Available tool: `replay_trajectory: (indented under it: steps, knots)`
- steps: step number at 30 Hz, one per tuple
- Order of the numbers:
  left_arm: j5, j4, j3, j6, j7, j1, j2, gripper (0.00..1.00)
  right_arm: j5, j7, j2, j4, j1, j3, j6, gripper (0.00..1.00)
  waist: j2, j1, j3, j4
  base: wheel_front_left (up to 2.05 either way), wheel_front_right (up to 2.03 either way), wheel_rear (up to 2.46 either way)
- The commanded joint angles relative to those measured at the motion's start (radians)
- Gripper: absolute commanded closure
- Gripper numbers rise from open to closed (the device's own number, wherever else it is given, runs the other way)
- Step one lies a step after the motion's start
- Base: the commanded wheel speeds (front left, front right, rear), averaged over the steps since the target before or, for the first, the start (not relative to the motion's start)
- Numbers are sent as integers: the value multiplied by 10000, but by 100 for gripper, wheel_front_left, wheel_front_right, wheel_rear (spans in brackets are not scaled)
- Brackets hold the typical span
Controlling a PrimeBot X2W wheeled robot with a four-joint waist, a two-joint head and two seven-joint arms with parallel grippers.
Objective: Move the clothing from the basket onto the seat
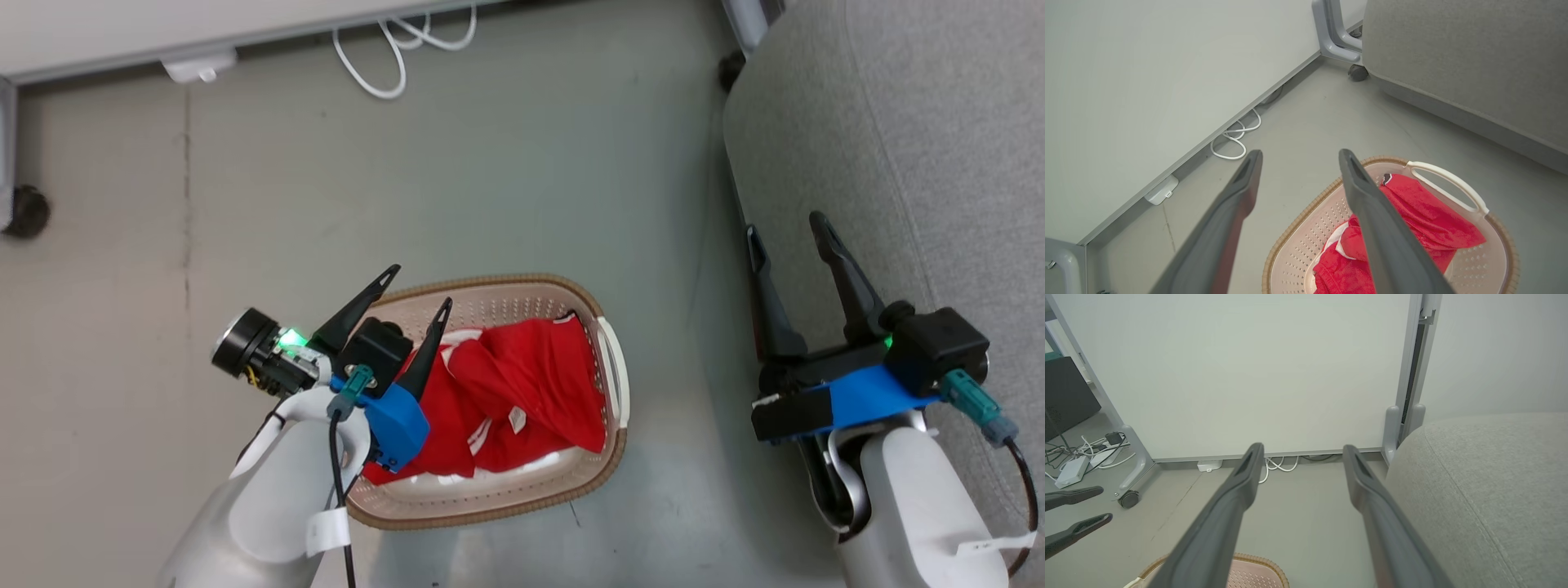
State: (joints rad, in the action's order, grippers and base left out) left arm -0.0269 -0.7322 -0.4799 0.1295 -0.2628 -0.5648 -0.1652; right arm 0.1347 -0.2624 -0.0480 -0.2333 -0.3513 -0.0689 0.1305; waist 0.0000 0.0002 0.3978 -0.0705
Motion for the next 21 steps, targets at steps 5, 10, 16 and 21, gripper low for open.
replay_trajectory:
  steps: [5, 10, 16, 21]
  knots:
    - [61, -1065, -1212, -1, -30, -1068, -256, 0, 119, -38, -40, 204, -658, -100, 4, 0, 0, -2, 1266, -384, 0, 0, 0]
    - [17, -2333, -2715, 0, -31, -1890, -393, 0, 187, -37, -39, 337, -1076, -215, 4, 0, 0, -2, 1976, -583, 0, 0, 0]
    - [183, -3630, -4395, 0, -31, -2752, -260, 0, 222, -38, -37, 508, -1498, -259, 4, 0, 0, -2, 2743, -811, 0, 0, 0]
    - [332, -4529, -5408, 0, 67, -3204, -186, 0, 202, -38, -39, 616, -1732, -257, 4, 0, 0, -2, 3221, -923, 0, 0, 0]
